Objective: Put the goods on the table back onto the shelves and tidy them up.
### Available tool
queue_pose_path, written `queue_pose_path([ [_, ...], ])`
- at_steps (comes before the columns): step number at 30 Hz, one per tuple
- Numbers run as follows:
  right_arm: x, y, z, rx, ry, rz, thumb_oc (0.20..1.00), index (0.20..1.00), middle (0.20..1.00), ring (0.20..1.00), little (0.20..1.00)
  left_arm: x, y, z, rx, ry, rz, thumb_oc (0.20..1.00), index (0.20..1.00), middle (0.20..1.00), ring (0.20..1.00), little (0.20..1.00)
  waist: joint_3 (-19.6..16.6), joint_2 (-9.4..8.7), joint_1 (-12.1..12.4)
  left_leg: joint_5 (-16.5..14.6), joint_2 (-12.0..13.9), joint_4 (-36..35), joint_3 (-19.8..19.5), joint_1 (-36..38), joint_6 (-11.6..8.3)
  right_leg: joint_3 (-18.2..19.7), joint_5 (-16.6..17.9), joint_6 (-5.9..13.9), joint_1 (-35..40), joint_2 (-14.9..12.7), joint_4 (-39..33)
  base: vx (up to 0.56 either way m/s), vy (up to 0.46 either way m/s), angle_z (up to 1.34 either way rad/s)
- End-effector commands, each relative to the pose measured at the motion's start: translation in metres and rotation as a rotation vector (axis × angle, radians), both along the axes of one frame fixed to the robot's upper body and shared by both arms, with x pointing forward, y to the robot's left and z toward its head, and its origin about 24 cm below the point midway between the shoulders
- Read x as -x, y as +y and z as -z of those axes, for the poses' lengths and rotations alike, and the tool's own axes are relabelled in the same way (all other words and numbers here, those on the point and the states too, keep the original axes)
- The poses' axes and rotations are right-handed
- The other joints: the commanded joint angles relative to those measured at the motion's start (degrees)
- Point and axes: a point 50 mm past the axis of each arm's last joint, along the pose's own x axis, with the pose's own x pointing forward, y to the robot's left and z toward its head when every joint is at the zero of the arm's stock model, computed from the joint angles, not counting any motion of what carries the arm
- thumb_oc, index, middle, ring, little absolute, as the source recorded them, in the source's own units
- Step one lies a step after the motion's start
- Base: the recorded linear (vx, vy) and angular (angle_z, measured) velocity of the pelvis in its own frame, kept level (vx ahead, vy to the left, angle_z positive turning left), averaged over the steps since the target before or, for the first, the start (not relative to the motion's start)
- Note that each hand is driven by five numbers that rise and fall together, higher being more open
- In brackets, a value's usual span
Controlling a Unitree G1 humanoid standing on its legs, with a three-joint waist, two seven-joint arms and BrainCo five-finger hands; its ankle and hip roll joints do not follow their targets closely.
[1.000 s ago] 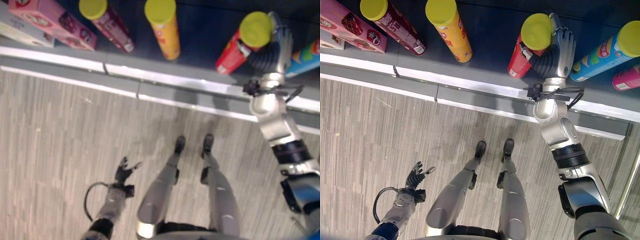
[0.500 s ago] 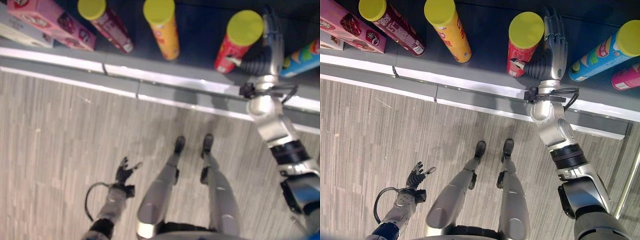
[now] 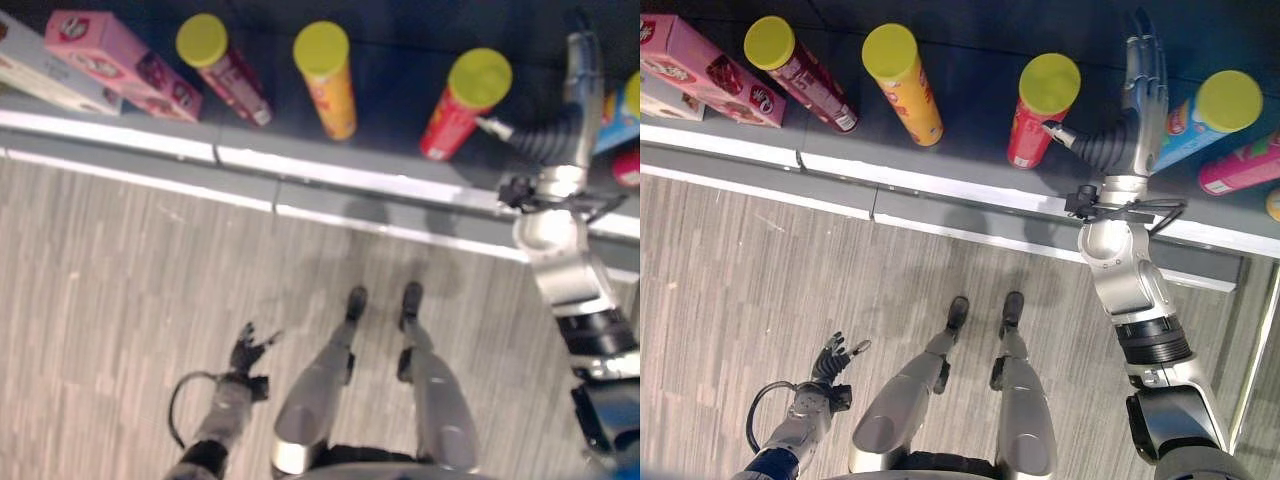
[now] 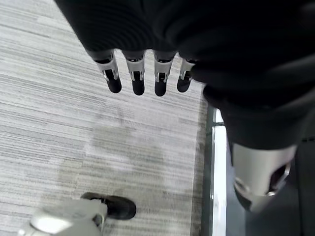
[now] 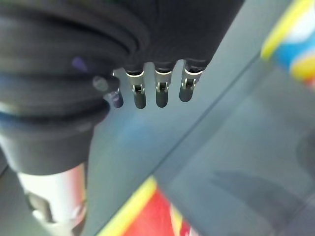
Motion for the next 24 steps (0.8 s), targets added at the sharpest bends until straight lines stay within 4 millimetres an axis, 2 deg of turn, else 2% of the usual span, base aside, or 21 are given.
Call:
queue_pose_path([
  [1,0.021,0.008,-0.006,-0.071,-0.092,-0.161,1.000,1.000,1.000,1.000,1.000,0.019,0.020,0.007,-0.044,0.054,-0.066,1.000,1.000,1.000,1.000,1.000,-4.82,-4.03,-0.09,-6.50,6.79,4.80,2.15,-3.72,-3.37,2.84,-6.97,8.43,1.47,-5.31,2.16,0.03,0.005,-0.04],
  [2,0.026,0.007,0.006,-0.138,-0.045,-0.238,1.000,1.000,1.000,1.000,1.000,0.022,0.022,0.009,-0.037,0.068,-0.086,1.000,1.000,1.000,1.000,1.000,-5.93,-4.79,-0.73,-5.97,7.29,3.24,2.05,-2.68,-3.27,3.29,-6.69,8.56,1.82,-4.75,1.40,0.03,0.006,-0.03],
  [3,0.026,0.007,0.007,-0.139,-0.043,-0.238,1.000,1.000,1.000,1.000,1.000,0.023,0.022,0.009,-0.038,0.070,-0.085,1.000,1.000,1.000,1.000,1.000,-6.01,-4.84,-0.62,-5.87,7.32,3.02,2.12,-2.52,-3.27,3.34,-6.66,8.55,1.89,-4.74,1.31,0.03,0.011,-0.06],
  [4,0.027,0.005,0.016,-0.177,-0.002,-0.274,1.000,1.000,1.000,1.000,1.000,0.027,0.024,0.012,-0.036,0.088,-0.086,1.000,1.000,1.000,1.000,1.000,-6.72,-5.34,-1.07,-5.71,7.61,2.13,2.31,-1.61,-3.17,3.67,-6.52,8.64,2.40,-4.41,0.75,0.03,0.015,-0.07],
  [6,0.032,0.002,0.041,-0.261,0.160,-0.456,1.000,1.000,1.000,1.000,1.000,0.033,0.029,0.015,-0.019,0.107,-0.098,1.000,1.000,1.000,1.000,1.000,-8.43,-6.87,-2.15,-5.80,8.12,1.55,3.07,0.04,-3.21,4.45,-6.25,8.71,3.71,-4.03,-0.10,0.04,0.028,-0.22],
  [8,0.034,0.001,0.049,-0.281,0.210,-0.508,1.000,1.000,1.000,1.000,1.000,0.036,0.033,0.016,-0.017,0.121,-0.105,1.000,1.000,1.000,1.000,1.000,-8.82,-7.39,-2.47,-5.86,8.35,1.46,3.24,0.66,-3.24,4.82,-6.25,8.68,4.14,-3.93,-0.09,0.01,0.018,-0.16],
  [10,0.036,0.003,0.065,-0.345,0.324,-0.679,1.000,1.000,1.000,1.000,1.000,0.037,0.044,0.014,-0.025,0.122,-0.115,1.000,1.000,1.000,1.000,1.000,-9.21,-9.09,-2.70,-7.10,7.73,3.42,1.89,1.07,-3.02,6.42,-6.32,8.69,4.22,-3.49,0.52,-0.05,0.044,-0.18],
  [12,0.035,0.000,0.074,-0.371,0.398,-0.738,1.000,1.000,1.000,1.000,1.000,0.040,0.048,0.017,-0.023,0.144,-0.112,1.000,1.000,1.000,1.000,1.000,-9.72,-9.91,-3.00,-8.45,6.73,4.87,0.24,1.72,-2.78,7.72,-6.41,8.77,4.22,-3.27,1.13,-0.04,0.067,-0.33],
  [15,0.037,-0.007,0.082,-0.356,0.476,-0.757,1.000,1.000,1.000,1.000,1.000,0.044,0.046,0.022,-0.026,0.179,-0.076,1.000,1.000,1.000,1.000,1.000,-10.76,-10.07,-3.75,-9.41,6.05,5.79,0.84,2.88,-2.38,8.62,-6.22,9.19,4.92,-3.92,1.59,-0.02,0.130,-0.42],
  [17,0.040,-0.011,0.084,-0.362,0.500,-0.776,1.000,1.000,1.000,1.000,1.000,0.052,0.047,0.027,-0.034,0.224,-0.056,1.000,1.000,1.000,1.000,1.000,-11.73,-10.09,-4.78,-10.29,5.67,6.13,2.51,4.00,-1.75,9.75,-5.66,9.80,4.68,-4.24,2.37,-0.04,0.211,-0.13],
  [18,0.041,-0.015,0.088,-0.391,0.513,-0.784,1.000,1.000,1.000,1.000,1.000,0.063,0.052,0.032,-0.051,0.279,-0.055,1.000,1.000,1.000,1.000,1.000,-12.43,-10.24,-5.72,-11.13,5.72,6.61,5.27,5.48,-1.12,11.21,-4.84,10.62,3.88,-4.03,3.63,-0.05,0.169,-0.50],
  [20,0.042,-0.016,0.089,-0.398,0.517,-0.779,1.000,1.000,1.000,1.000,1.000,0.067,0.055,0.033,-0.062,0.294,-0.060,1.000,1.000,1.000,1.000,1.000,-12.70,-10.34,-5.85,-11.50,5.96,6.63,6.44,6.38,-0.85,11.67,-4.72,10.82,3.72,-3.81,3.93,-0.01,0.097,-1.02],
  [23,0.044,-0.023,0.090,-0.387,0.527,-0.750,1.000,1.000,1.000,1.000,1.000,0.080,0.062,0.037,-0.097,0.356,-0.046,1.000,1.000,1.000,1.000,1.000,-13.64,-9.53,-6.09,-11.72,7.86,5.37,9.81,9.47,-0.34,10.17,-4.73,11.28,3.63,-4.58,5.43,-0.01,-0.003,-1.14],
  [24,0.046,-0.028,0.084,-0.378,0.503,-0.735,1.000,1.000,1.000,1.000,1.000,0.082,0.066,0.036,-0.105,0.359,-0.056,1.000,1.000,1.000,1.000,1.000,-14.20,-8.37,-6.07,-11.43,9.96,4.49,11.36,10.65,-0.63,7.66,-4.85,10.69,4.37,-6.93,6.25,-0.05,-0.149,-1.18],
])
